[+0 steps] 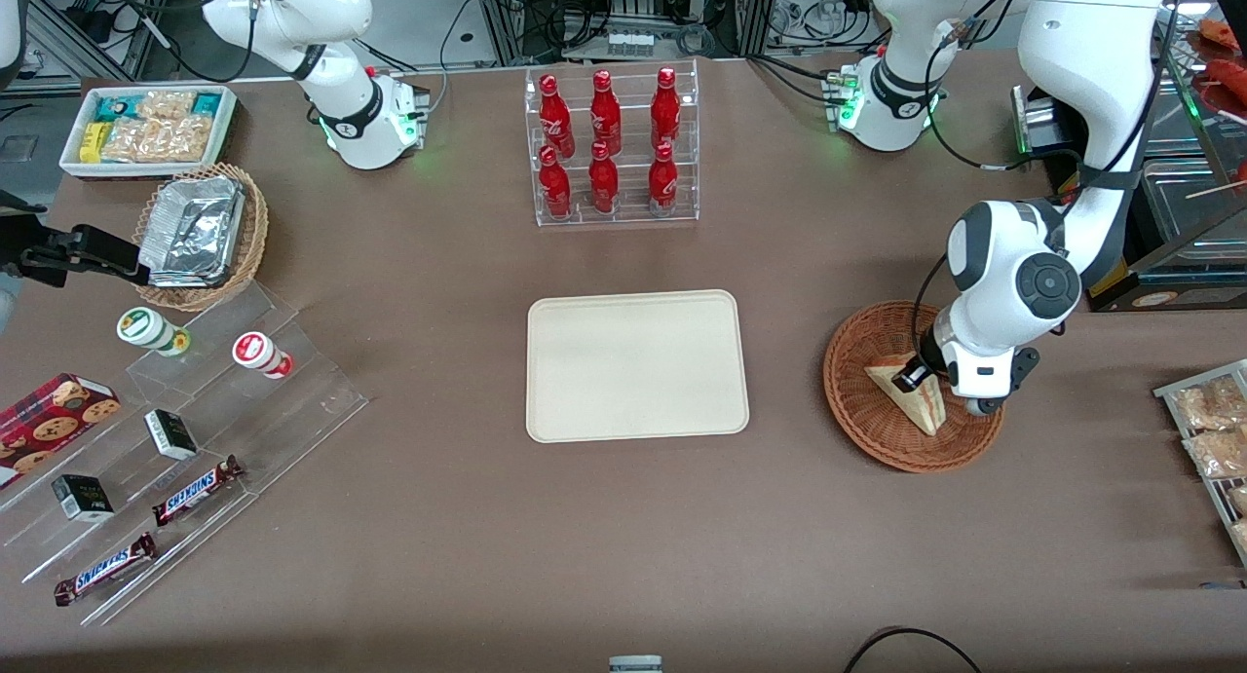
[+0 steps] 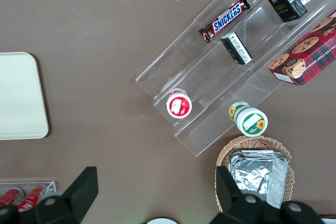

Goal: Place sandwich from basket to tray
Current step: 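Lift the sandwich and carry it toward the cream tray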

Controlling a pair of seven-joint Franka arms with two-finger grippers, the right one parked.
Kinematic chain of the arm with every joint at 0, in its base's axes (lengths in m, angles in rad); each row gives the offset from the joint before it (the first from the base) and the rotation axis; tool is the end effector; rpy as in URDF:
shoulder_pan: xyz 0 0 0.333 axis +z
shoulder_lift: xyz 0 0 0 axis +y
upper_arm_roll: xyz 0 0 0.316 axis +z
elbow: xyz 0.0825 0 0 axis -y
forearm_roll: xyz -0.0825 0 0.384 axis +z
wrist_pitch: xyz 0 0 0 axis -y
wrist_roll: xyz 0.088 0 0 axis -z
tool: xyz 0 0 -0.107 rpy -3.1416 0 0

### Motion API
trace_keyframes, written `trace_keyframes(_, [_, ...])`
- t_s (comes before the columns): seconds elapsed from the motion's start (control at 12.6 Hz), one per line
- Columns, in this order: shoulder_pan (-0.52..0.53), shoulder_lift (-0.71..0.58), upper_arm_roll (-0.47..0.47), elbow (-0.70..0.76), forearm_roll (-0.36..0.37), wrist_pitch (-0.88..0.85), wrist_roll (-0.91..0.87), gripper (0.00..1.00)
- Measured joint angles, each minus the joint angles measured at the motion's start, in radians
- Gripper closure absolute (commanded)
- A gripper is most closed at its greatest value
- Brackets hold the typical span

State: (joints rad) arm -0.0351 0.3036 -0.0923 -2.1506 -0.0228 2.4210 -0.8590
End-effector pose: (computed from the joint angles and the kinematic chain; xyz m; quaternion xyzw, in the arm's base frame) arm 0.5606 -0.0716 0.2563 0.9297 0.3674 -0.0242 0.0111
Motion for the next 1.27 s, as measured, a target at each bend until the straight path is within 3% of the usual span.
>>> trace_keyframes(0.24, [0.0,-0.013,0.0,0.025,0.0,-0.035,-0.001,1.0])
trace_keyframes(0.32, [-0.001,-0.028,-0.001,0.052,0.0,-0.092,-0.001,1.0])
trace_keyframes(0.4, [-0.007,-0.07,-0.009,0.159,0.0,-0.285,-0.001,1.0])
trace_keyframes(0.56, [-0.032,-0.077,-0.028,0.229,0.001,-0.381,0.017,1.0])
trace_keyframes(0.88, [-0.198,-0.033,-0.052,0.292,0.001,-0.403,0.068,1.0])
trace_keyframes(1.27, [-0.373,0.107,-0.054,0.437,0.001,-0.402,0.008,1.0])
